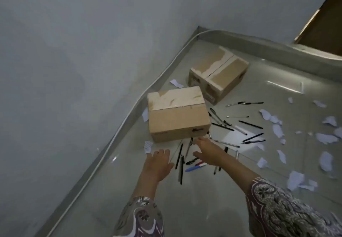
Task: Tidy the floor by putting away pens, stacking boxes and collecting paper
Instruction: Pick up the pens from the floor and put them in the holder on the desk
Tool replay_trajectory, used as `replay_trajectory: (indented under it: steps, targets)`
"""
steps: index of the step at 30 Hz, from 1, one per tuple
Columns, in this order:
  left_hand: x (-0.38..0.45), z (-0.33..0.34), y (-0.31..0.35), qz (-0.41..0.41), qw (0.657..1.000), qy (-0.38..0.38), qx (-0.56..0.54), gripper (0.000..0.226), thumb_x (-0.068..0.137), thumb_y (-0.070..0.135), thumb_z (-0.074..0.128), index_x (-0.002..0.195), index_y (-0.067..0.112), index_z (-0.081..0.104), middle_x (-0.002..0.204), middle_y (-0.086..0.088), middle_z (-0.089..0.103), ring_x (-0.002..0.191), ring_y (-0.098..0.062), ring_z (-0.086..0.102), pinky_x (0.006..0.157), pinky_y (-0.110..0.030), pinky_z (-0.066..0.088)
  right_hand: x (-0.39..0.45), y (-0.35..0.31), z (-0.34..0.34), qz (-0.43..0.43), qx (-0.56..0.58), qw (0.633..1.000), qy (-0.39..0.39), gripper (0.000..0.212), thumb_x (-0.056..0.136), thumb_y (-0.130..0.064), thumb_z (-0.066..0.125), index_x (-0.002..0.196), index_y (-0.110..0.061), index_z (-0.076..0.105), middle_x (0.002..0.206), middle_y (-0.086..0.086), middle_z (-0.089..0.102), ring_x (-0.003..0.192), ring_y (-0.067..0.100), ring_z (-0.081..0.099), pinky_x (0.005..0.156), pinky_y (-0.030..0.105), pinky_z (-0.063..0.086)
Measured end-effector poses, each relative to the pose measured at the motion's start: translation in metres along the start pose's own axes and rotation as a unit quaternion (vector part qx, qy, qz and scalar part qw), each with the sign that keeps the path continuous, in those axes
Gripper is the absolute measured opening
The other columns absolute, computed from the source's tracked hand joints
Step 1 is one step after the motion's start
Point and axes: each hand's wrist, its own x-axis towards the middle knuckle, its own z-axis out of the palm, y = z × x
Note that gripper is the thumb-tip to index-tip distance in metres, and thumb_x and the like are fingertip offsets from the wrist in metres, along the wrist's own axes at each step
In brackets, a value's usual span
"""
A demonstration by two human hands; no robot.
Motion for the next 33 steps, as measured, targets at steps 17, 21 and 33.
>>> replay_trajectory:
  steps: [17, 21, 33]
  targets:
    - [0.198, 0.212, -0.002, -0.025, 0.995, 0.096, -0.028, 0.035, 0.094, 0.019, 0.04, 0.128, 0.01, 0.04, 0.131, -0.012, 0.046, 0.122, -0.028, 0.045, 0.098, -0.037, 0.036, 0.137, 0.087, 0.135, -0.105, -0.208, 0.972, -0.003, 0.047, 0.094, -0.028, 0.047, 0.136, -0.01, 0.036, 0.138, 0.013, 0.039, 0.118, 0.028, 0.046, 0.091, 0.04, 0.045]
    - [0.207, 0.23, 0.005, -0.044, 0.992, 0.113, -0.046, 0.034, 0.093, 0.012, 0.041, 0.127, 0.009, 0.042, 0.132, -0.012, 0.044, 0.122, -0.027, 0.044, 0.097, -0.036, 0.038, 0.134, 0.097, 0.135, -0.091, -0.215, 0.972, -0.017, 0.045, 0.094, -0.028, 0.047, 0.133, -0.008, 0.038, 0.136, 0.014, 0.041, 0.117, 0.03, 0.047, 0.094, 0.043, 0.046]
    - [0.223, 0.251, 0.012, -0.118, 0.962, 0.185, -0.162, 0.038, 0.086, -0.012, 0.039, 0.121, 0.002, 0.041, 0.13, -0.015, 0.044, 0.117, -0.024, 0.046, 0.091, -0.027, 0.042, 0.139, 0.128, 0.148, -0.081, -0.208, 0.974, -0.026, 0.047, 0.094, -0.03, 0.047, 0.135, -0.011, 0.035, 0.135, 0.012, 0.04, 0.115, 0.028, 0.048, 0.091, 0.039, 0.043]
